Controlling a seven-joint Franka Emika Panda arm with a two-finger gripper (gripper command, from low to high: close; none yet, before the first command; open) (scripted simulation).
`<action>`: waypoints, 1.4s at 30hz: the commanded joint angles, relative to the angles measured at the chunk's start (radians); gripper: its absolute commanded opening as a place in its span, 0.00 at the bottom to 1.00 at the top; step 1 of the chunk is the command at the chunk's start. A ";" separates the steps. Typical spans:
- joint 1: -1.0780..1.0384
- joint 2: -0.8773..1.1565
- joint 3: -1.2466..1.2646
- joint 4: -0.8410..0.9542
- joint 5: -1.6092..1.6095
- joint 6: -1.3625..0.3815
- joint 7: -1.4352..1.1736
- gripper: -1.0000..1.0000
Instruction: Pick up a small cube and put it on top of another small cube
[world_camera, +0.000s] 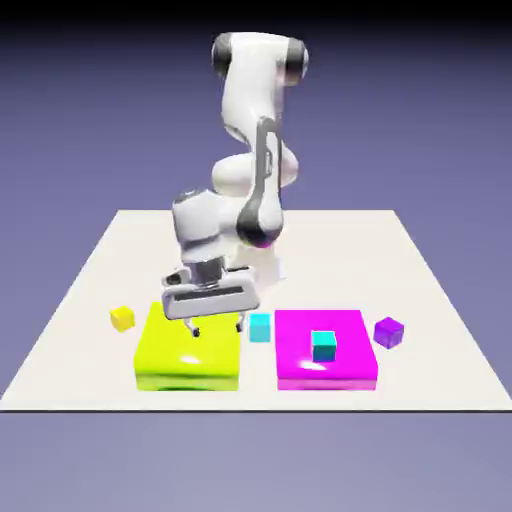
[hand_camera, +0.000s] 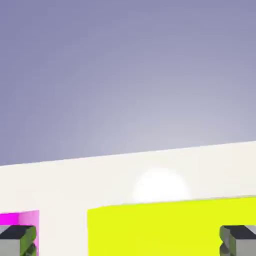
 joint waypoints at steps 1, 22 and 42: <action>0.029 0.036 -0.036 0.016 0.042 -0.015 -0.037 0.50; 0.171 0.794 -0.552 0.067 0.536 -0.481 -0.329 0.50; -0.078 0.907 -0.546 -0.018 0.538 -0.653 -0.190 0.00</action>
